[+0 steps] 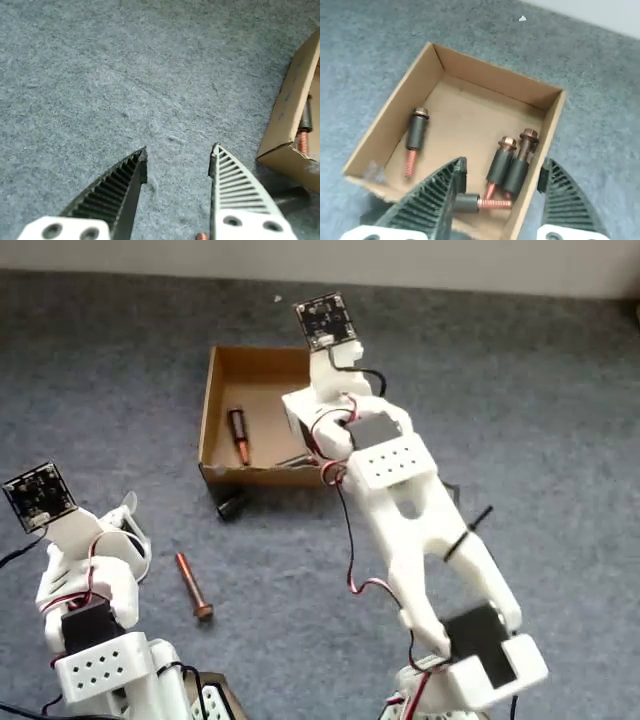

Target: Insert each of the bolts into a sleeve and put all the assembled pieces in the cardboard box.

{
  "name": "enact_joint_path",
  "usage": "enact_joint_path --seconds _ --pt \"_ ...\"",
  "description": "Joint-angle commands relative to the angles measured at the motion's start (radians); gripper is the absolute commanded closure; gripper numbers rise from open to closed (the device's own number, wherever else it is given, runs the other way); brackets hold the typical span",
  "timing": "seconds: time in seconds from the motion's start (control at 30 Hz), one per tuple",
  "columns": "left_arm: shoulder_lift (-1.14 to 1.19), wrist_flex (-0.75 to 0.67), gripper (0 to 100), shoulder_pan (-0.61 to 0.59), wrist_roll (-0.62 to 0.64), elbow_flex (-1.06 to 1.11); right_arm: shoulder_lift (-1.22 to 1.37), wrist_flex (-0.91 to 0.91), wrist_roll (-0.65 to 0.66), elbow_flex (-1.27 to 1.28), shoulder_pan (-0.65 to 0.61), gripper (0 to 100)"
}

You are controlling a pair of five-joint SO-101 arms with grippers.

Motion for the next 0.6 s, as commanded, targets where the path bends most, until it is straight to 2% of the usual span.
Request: enact_joint_path --seconds 0.0,0.1,0.27,0.4,0.57 --pt "-0.01 -0.02 78 -0.03 0.003 -0.004 -0.176 0.16 0.009 0.039 -0.053 78.3" --pt "-0.01 -0.02 78 -0.065 0.005 -0.005 -0.28 0.231 0.009 0.185 -0.119 78.3" --pt "-0.01 -0.02 78 -0.102 0.008 -0.007 -0.383 0.153 0.006 0.483 -0.283 78.3" --pt "-0.01 -0.02 77 -0.153 0.081 -0.008 -0.389 0.007 -0.149 0.642 -0.378 78.3" --pt "-0.01 -0.021 77 -0.168 0.097 -0.008 -0.295 -0.062 -0.252 0.576 -0.423 78.3"
